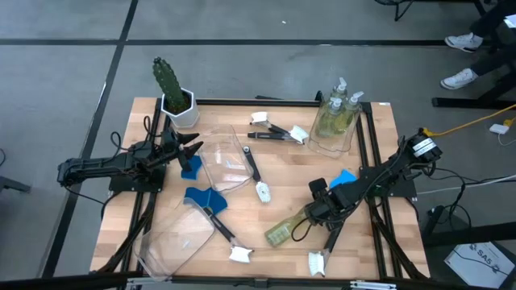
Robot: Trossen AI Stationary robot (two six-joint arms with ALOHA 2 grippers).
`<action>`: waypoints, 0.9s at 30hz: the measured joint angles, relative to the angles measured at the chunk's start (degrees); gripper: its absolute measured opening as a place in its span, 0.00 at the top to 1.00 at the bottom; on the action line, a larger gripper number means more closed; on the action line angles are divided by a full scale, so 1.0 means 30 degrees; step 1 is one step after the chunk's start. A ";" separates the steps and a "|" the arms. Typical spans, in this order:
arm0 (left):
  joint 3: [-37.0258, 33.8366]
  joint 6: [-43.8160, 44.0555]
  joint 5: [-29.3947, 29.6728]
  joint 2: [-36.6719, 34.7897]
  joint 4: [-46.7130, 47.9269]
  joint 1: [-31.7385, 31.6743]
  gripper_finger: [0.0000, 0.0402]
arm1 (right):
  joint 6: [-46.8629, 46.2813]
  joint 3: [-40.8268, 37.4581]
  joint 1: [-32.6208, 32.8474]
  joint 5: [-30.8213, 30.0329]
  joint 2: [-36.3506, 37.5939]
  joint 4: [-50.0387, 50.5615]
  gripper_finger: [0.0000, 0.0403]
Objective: Pick & Place Kitchen Sink Supplies
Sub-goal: Put the green dish soap into the top right transparent bin
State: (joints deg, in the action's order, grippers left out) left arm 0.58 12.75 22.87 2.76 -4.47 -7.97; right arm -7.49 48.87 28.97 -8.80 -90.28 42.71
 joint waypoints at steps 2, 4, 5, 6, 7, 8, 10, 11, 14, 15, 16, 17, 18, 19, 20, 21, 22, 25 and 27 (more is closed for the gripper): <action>-0.0002 0.0000 0.0000 0.0004 0.0000 -0.0004 0.53 | -0.0040 -0.0011 0.0000 -0.0004 0.0000 0.0004 0.57; -0.0004 -0.0002 -0.0001 0.0000 0.0000 -0.0004 0.53 | -0.0036 0.0010 -0.0009 0.0193 0.0000 0.0039 0.64; -0.0003 -0.0005 0.0000 0.0003 0.0000 0.0000 0.53 | -0.0025 0.0104 -0.0015 0.0325 0.0000 0.0247 0.67; -0.0001 -0.0005 0.0000 0.0007 0.0000 0.0000 0.53 | 0.0029 0.0252 -0.0006 0.0462 -0.0001 0.0576 0.71; -0.0007 -0.0005 0.0000 0.0000 0.0000 0.0000 0.53 | 0.0172 0.0447 -0.0001 0.0574 -0.0007 0.0926 0.73; -0.0007 -0.0005 0.0000 0.0000 0.0000 0.0000 0.53 | 0.0384 0.0693 -0.0029 0.0676 -0.0007 0.1348 0.75; -0.0004 -0.0005 -0.0004 0.0000 0.0000 0.0000 0.52 | 0.0671 0.1317 -0.0207 0.0750 -0.0007 0.2319 0.80; -0.0007 -0.0005 0.0000 0.0000 0.0000 0.0000 0.52 | 0.0901 0.1690 -0.0358 0.0592 -0.0007 0.2835 0.81; 0.0000 -0.0003 -0.0002 0.0004 0.0000 0.0000 0.52 | 0.1332 0.2973 -0.0889 0.0089 -0.0007 0.4441 0.82; -0.0004 0.0000 -0.0002 0.0002 0.0000 0.0000 0.53 | 0.1532 0.3470 -0.1060 -0.0091 -0.0007 0.5110 0.82; -0.0003 -0.0002 0.0000 0.0000 0.0000 0.0000 0.53 | 0.1857 0.4027 -0.1239 -0.0216 -0.0007 0.5810 0.82; -0.0005 -0.0005 -0.0002 0.0007 0.0000 0.0000 0.53 | 0.2258 0.4598 -0.1417 -0.0288 -0.0007 0.6541 0.82; -0.0002 -0.0001 -0.0003 0.0003 0.0000 -0.0005 0.53 | 0.2719 0.5199 -0.1622 -0.0306 -0.0007 0.7251 0.83; 0.0000 -0.0005 0.0000 0.0000 0.0000 0.0000 0.53 | 0.3191 0.5815 -0.1805 -0.0297 -0.0007 0.8042 0.83; 0.0000 -0.0005 0.0000 0.0000 0.0000 0.0000 0.53 | 0.3601 0.6535 -0.1986 -0.0284 -0.0007 0.9010 0.83; -0.0007 -0.0002 0.0000 0.0004 0.0000 0.0000 0.52 | 0.4015 0.7212 -0.2179 -0.0286 -0.0015 1.0135 0.84; -0.0002 -0.0005 0.0000 0.0007 0.0000 -0.0005 0.52 | 0.4384 0.7925 -0.2360 -0.0325 -0.0015 1.1278 0.84; -0.0007 -0.0003 0.0000 0.0005 0.0000 0.0000 0.52 | 0.5338 0.9957 -0.2761 -0.1323 -0.0015 1.4682 0.83; -0.0007 -0.0005 0.0000 0.0000 0.0000 0.0000 0.53 | 0.6013 1.1106 -0.3036 -0.2276 -0.0011 1.6253 0.83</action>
State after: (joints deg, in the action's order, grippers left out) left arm 0.56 12.73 22.87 2.76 -4.47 -7.97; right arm 10.55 82.19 19.86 -15.62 -90.31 91.46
